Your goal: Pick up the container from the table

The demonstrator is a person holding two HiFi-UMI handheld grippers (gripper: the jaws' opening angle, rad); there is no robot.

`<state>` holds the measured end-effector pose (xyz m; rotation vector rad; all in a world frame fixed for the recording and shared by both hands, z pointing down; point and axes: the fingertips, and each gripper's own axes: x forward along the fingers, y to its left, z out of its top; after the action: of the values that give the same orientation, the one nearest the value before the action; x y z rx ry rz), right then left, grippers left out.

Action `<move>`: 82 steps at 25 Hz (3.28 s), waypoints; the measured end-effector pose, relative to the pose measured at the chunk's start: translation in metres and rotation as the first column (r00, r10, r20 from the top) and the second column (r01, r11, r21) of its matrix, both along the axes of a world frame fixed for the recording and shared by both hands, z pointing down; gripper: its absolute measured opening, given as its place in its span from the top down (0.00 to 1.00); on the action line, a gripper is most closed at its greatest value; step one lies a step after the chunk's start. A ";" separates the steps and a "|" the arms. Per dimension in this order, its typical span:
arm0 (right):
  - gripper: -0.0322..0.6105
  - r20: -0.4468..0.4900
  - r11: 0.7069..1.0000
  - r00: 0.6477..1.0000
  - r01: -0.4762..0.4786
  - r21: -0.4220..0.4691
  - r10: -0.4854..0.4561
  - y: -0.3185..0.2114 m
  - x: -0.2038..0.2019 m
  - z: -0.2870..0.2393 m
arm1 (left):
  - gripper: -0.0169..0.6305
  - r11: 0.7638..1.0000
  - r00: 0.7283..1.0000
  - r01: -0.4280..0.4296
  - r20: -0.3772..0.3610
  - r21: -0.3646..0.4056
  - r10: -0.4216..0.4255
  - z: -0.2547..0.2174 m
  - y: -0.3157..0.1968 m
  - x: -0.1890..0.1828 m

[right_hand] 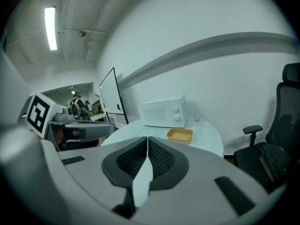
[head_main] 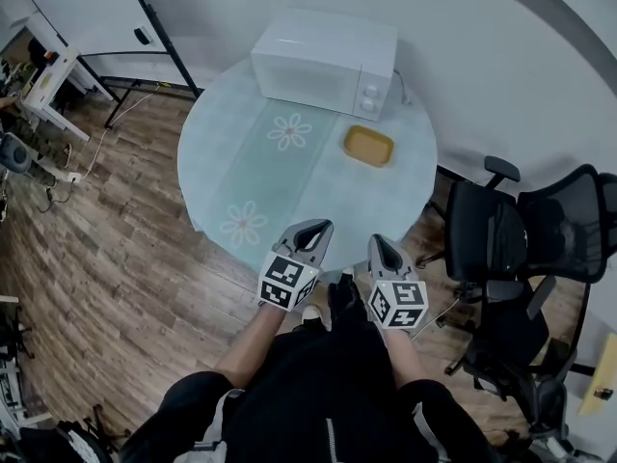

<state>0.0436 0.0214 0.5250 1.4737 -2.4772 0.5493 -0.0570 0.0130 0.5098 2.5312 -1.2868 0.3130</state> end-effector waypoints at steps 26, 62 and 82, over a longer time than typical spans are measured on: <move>0.91 0.006 0.981 0.983 0.182 -0.062 -0.182 -0.196 0.001 0.023 | 0.95 0.987 0.987 0.152 0.056 -0.054 -0.149 0.011 -0.166 0.011; 0.79 -0.237 0.890 0.956 -0.252 -0.379 0.170 -0.334 0.083 0.206 | 0.95 0.982 0.993 0.120 0.035 -0.144 -0.116 0.043 -0.214 -0.024; 0.79 -0.317 0.816 0.944 -0.252 -0.520 0.090 -0.338 0.075 0.252 | 0.95 0.965 0.978 0.204 0.067 -0.162 -0.196 0.050 -0.208 -0.045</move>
<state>0.1186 -0.3169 0.7770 1.4117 -1.7620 0.9291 -0.1024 -0.1954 0.5597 2.2456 -1.4558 0.4244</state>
